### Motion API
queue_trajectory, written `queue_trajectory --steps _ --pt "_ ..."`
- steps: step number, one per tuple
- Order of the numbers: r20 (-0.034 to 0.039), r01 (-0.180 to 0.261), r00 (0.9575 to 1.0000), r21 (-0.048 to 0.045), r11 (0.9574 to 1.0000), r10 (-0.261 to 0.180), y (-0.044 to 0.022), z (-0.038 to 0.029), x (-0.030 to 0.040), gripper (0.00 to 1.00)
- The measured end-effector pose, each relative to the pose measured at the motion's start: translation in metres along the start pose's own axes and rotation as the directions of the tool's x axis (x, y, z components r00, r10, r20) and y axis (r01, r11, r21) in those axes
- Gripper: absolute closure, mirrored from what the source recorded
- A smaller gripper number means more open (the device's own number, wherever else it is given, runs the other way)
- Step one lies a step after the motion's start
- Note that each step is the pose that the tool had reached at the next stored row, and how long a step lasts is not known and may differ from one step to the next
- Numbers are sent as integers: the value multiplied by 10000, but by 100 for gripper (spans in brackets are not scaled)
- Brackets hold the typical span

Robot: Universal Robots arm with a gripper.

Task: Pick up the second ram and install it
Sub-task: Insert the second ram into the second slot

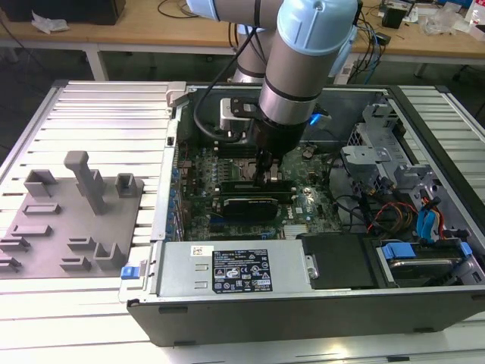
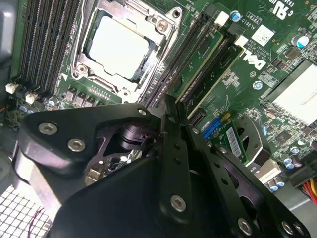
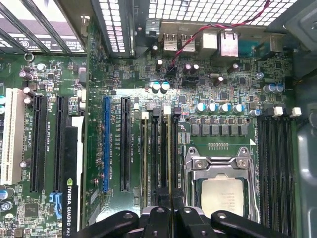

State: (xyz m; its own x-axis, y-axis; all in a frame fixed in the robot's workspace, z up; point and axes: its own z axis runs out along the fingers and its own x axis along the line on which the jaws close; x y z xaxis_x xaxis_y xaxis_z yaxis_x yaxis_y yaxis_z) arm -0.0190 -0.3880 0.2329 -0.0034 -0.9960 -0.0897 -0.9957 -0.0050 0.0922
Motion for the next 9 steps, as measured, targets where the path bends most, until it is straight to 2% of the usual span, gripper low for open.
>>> queue_trajectory --steps 9 --pt "3 -7 10000 -3 10000 7 10 19 1 87"
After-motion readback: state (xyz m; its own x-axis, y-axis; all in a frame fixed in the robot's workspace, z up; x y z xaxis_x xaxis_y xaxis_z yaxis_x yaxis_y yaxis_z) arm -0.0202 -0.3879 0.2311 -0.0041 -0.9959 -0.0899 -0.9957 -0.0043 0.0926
